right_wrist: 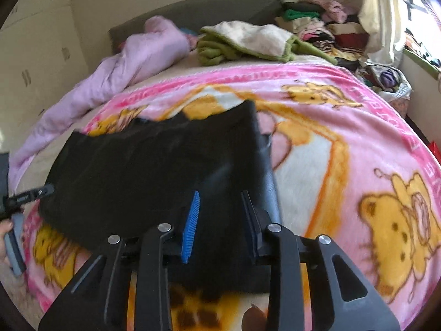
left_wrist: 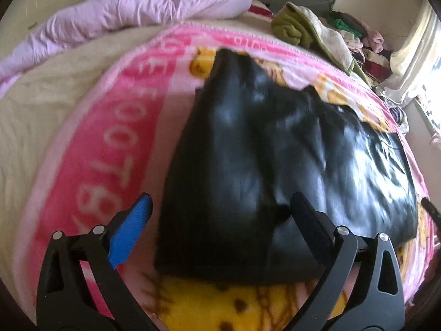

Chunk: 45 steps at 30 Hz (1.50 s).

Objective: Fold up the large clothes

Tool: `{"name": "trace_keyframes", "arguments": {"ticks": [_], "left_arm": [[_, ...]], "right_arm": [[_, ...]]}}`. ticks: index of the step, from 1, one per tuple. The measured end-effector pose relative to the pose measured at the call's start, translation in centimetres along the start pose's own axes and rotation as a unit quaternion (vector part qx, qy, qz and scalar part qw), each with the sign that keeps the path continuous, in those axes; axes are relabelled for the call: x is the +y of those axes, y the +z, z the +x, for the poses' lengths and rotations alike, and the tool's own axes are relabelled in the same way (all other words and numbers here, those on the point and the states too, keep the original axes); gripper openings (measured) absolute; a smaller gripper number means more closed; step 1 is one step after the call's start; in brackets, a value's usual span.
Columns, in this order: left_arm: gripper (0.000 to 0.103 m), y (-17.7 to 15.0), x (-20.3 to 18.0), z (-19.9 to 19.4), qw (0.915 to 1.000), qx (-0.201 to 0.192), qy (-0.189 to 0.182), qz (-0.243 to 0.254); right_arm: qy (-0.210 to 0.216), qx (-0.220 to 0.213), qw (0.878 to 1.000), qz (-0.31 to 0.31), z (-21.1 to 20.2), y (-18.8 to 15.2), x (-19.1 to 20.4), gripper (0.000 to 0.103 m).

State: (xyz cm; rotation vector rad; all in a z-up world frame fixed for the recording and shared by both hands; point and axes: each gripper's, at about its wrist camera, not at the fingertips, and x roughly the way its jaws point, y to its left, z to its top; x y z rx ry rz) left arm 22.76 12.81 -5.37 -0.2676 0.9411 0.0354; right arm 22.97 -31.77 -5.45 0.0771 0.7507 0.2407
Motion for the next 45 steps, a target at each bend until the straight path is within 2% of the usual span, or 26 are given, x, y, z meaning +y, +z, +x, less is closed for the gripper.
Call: {"name": "trace_keyframes", "arguments": {"ticks": [6,11,15,18,20,22,25,29,36,39,45], "left_arm": [[0.094,-2.0,1.0,0.9,0.999,0.003,-0.025,-0.036],[0.094,-2.3,0.9,0.8,0.9992,0.0,-0.02,-0.036],[0.093,-2.5,0.6,-0.2,0.9996,-0.003,-0.014,-0.026],[0.093,-2.6,0.3,-1.3,0.9997,-0.013,-0.01,-0.017],[0.093,-2.7,0.1,-2.0,0.9997,-0.02,-0.01,-0.014],[0.093,-2.7,0.2,-2.5,0.9996,-0.024,-0.009,-0.013],[0.093,-2.6,0.4,-3.2,0.9994,-0.029,-0.009,-0.015],[0.093,-2.4,1.1,-3.9,0.9992,-0.033,-0.011,-0.023],[0.093,-2.4,2.5,-4.2,0.9986,-0.028,-0.015,-0.042],[0.093,-2.3,3.2,-3.8,0.9974,-0.018,-0.032,-0.061],[0.093,-1.8,4.3,-0.6,0.9901,0.032,-0.083,-0.109]], "right_arm": [[-0.028,0.067,0.997,0.007,2.0,-2.7,0.1,0.027],[-0.031,0.066,0.997,0.02,3.1,-3.7,-0.2,0.027],[-0.028,0.053,0.998,0.018,1.9,-3.4,0.0,0.029],[-0.01,0.046,0.999,0.023,0.2,-3.0,0.3,0.039],[0.004,0.032,0.999,0.023,-1.0,-3.0,0.5,0.051],[0.01,0.023,0.999,0.025,-1.7,-3.0,0.8,0.054],[0.042,0.016,0.999,0.026,-2.5,-3.0,1.4,0.057],[0.063,0.005,0.998,-0.003,-3.4,-3.0,3.5,0.068],[0.091,0.003,0.994,-0.067,-3.6,-3.3,7.8,0.076],[0.1,0.004,0.991,-0.092,-3.4,-3.7,9.6,0.08],[0.063,0.007,0.982,-0.179,-1.6,-5.0,13.4,0.082]]}}
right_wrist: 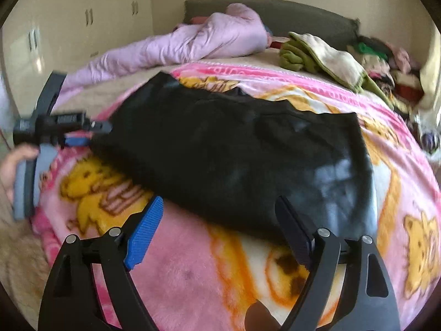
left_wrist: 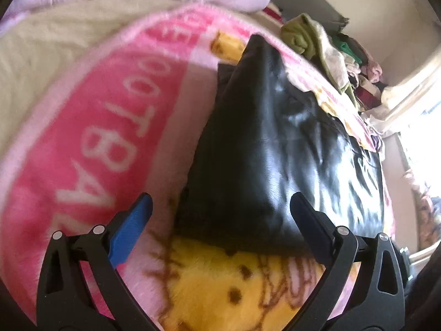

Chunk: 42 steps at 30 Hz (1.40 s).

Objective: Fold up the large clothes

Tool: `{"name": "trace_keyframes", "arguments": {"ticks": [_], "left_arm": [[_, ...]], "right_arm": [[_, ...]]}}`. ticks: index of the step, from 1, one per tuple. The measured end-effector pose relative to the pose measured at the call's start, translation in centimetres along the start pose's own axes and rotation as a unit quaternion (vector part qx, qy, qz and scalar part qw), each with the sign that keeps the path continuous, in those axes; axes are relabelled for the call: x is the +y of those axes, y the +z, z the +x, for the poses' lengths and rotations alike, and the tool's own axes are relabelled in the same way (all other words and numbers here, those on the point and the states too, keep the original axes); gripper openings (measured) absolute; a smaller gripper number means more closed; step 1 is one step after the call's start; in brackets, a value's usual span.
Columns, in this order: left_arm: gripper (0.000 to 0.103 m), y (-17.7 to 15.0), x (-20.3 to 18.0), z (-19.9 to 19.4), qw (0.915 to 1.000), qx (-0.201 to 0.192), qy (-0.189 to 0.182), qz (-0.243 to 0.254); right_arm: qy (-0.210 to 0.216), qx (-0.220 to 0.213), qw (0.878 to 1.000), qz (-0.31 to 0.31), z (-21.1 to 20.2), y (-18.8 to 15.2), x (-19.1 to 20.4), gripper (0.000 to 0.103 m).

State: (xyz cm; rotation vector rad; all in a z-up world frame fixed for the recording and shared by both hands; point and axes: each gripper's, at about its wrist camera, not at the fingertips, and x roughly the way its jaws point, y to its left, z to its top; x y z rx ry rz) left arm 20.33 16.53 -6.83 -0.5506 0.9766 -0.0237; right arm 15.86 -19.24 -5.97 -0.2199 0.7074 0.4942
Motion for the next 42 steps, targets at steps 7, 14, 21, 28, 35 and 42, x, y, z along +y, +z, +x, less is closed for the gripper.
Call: {"name": "trace_keyframes", "arguments": {"ticks": [7,14,21,28,35,42], "left_arm": [[0.093,1.2,0.1,2.0,0.9998,0.003,-0.007,-0.017],[0.059,1.1,-0.9,2.0,0.9997,-0.009,-0.022,-0.011],[0.033,0.7,-1.1,0.1,0.9989,-0.017,-0.044,0.004],[0.033,-1.1,-2.1,-3.2,0.9972,-0.023,-0.065,0.03],[0.036,-2.9,-1.5,-3.5,0.9977,-0.013,-0.062,0.025],[0.047,-2.7,-0.9,-2.7,0.9985,-0.013,-0.049,0.018]], "right_arm": [[-0.052,0.034,0.991,-0.117,4.7,-0.5,4.4,0.085],[-0.127,0.032,0.969,-0.208,8.7,-0.4,7.2,0.088],[-0.126,0.01,0.968,-0.215,8.3,-0.4,7.9,0.047],[-0.102,0.005,0.972,-0.209,5.6,-1.0,7.3,0.035],[-0.071,0.005,0.981,-0.179,3.9,-2.0,5.9,0.053],[0.039,-0.025,0.998,-0.031,-0.4,-0.8,1.4,0.065]]}}
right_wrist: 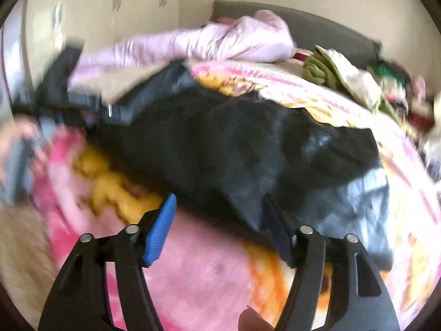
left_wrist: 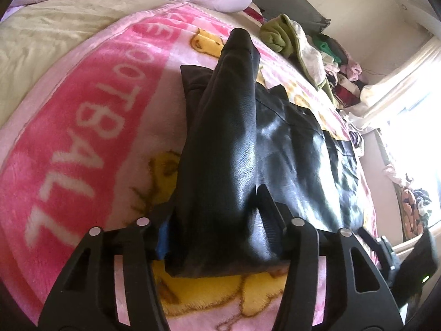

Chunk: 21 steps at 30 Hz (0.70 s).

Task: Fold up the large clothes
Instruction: 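Hold the jacket edge upright with the left tool while the right tool pinches the jacket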

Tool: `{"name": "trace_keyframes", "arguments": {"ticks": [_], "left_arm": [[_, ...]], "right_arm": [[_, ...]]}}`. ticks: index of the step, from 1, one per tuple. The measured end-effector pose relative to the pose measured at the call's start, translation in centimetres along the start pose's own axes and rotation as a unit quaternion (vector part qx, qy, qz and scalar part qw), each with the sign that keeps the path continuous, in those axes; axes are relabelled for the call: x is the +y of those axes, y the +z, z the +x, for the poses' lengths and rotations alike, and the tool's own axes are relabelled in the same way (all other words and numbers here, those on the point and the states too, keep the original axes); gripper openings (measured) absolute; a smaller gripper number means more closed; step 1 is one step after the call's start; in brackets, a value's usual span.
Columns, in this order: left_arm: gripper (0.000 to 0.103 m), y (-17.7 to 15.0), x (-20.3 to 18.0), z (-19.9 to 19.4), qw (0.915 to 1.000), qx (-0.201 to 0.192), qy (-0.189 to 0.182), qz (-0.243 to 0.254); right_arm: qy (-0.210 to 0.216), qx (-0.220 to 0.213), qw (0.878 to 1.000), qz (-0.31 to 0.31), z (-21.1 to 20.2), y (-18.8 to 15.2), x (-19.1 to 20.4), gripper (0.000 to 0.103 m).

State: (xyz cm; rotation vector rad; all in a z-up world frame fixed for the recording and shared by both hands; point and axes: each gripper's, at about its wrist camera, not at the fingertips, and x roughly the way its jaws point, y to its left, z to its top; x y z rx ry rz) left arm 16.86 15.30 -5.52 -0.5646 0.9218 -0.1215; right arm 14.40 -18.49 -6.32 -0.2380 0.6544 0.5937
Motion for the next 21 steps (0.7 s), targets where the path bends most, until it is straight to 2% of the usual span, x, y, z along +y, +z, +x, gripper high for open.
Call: {"name": "trace_keyframes", "arguments": {"ticks": [1,3,4,7,10,14,16,18,20,21], "left_arm": [[0.049,0.0,0.0,0.0,1.0,-0.001,0.003,0.001],[0.051,0.1,0.2,0.2,1.0,0.0,0.007,0.0],[0.053,0.1,0.2,0.2,1.0,0.0,0.009,0.0],[0.058,0.1,0.3,0.2,0.9999,0.0,0.014,-0.001],[0.068,0.3,0.3,0.6,0.9997,0.001,0.026,0.0],[0.08,0.9,0.5,2.0,0.9994,0.01,0.034,-0.005],[0.086,1.0,0.7,2.7,0.9994,0.015,0.03,-0.011],[0.087,1.1,0.7,3.3,0.9994,0.014,0.028,-0.016],[0.079,1.3,0.6,3.4,0.9995,0.007,0.026,-0.015],[0.061,1.4,0.6,3.5,0.9997,0.005,0.015,-0.017]], "right_arm": [[0.01,-0.007,1.0,0.02,-0.4,0.3,-0.6,0.064],[0.049,-0.003,0.997,0.056,-0.2,0.9,-1.8,0.035],[0.061,0.015,0.996,0.064,0.5,1.2,-2.0,0.018],[0.045,0.079,0.994,0.067,3.9,0.8,-2.1,0.015],[0.046,0.108,0.988,0.104,6.7,0.7,-3.1,0.013],[0.059,0.12,0.981,0.138,8.4,1.5,-4.3,0.013],[0.059,0.125,0.981,0.134,8.5,1.3,-4.2,0.013],[0.059,0.129,0.982,0.124,8.2,1.7,-4.0,0.013],[0.071,0.124,0.982,0.126,7.5,2.7,-4.2,0.013],[0.076,0.106,0.984,0.124,6.9,3.2,-4.4,0.013]]}}
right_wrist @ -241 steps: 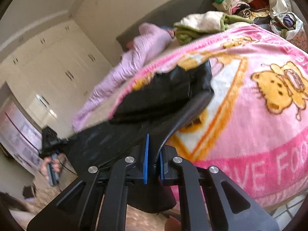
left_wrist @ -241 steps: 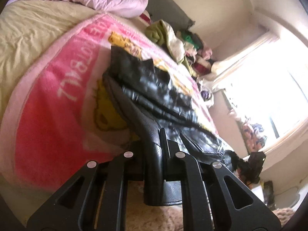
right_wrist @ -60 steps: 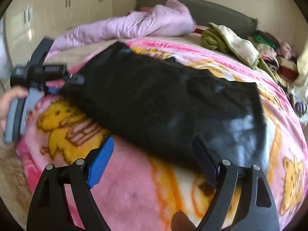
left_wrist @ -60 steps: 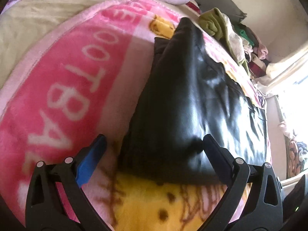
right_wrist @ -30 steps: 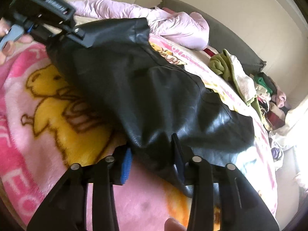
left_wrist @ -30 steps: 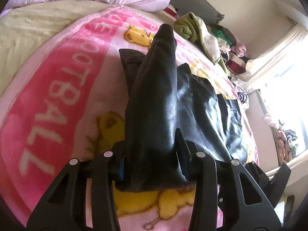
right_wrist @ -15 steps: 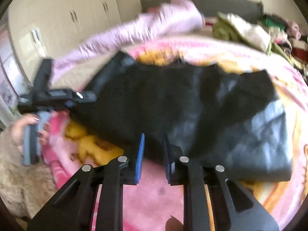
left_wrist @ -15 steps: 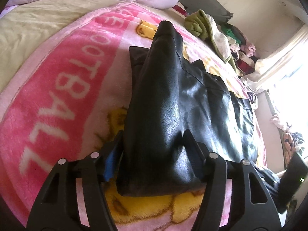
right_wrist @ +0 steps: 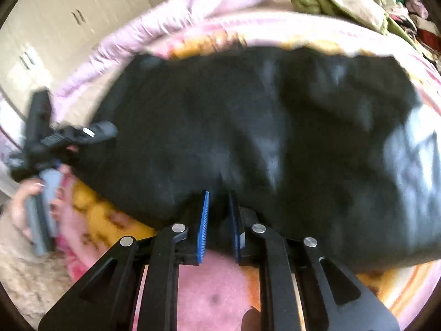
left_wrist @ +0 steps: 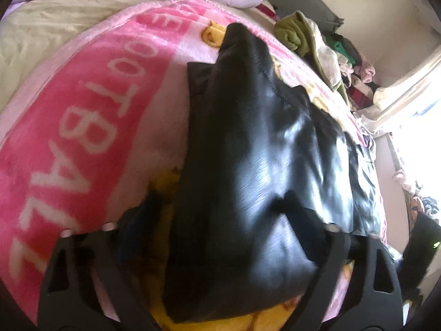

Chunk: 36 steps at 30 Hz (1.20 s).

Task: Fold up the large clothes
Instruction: 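Hold the jacket edge upright with the left tool while the right tool pinches the jacket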

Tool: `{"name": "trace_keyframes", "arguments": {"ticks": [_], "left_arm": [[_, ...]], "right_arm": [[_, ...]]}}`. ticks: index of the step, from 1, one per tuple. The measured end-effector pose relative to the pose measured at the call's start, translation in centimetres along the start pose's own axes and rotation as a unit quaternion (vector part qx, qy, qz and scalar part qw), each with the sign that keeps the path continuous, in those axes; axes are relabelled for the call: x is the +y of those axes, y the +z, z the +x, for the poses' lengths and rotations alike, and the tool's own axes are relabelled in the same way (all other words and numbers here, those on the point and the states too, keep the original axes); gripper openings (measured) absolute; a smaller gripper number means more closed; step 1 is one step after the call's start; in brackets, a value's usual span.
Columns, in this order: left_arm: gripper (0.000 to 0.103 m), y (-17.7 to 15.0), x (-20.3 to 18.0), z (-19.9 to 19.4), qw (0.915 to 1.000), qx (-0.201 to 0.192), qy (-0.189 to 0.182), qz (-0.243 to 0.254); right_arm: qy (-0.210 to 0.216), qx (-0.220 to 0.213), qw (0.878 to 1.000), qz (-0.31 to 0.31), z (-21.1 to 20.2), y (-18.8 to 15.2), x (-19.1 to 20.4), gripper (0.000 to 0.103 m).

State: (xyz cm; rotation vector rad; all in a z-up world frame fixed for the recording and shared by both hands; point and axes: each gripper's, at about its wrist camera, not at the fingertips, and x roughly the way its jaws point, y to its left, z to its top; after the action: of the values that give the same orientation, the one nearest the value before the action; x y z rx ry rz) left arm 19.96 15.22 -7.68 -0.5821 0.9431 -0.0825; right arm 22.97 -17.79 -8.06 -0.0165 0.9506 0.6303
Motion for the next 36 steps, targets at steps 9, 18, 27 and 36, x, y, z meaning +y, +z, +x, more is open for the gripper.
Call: {"name": "trace_keyframes", "arguments": {"ticks": [9,18,27,36], "left_arm": [[0.038,0.1,-1.6,-1.3,0.9996,-0.02,0.003,0.018],[0.03,0.5,-3.5,-3.4,0.9978,-0.055,-0.011,0.035],[0.029,0.8,-5.8,-4.8,0.9948,-0.079,-0.015,0.062],[0.028,1.0,-7.0,-5.1,0.9935,-0.088,-0.017,0.071]], "right_arm": [[0.004,0.006,1.0,0.029,2.9,6.8,-1.4,0.014],[0.006,0.029,0.998,0.058,4.1,7.8,-3.4,0.005],[-0.042,0.028,0.997,0.06,7.7,14.1,-4.6,0.008],[-0.015,0.029,0.997,0.064,8.5,13.0,-5.8,0.007]]}}
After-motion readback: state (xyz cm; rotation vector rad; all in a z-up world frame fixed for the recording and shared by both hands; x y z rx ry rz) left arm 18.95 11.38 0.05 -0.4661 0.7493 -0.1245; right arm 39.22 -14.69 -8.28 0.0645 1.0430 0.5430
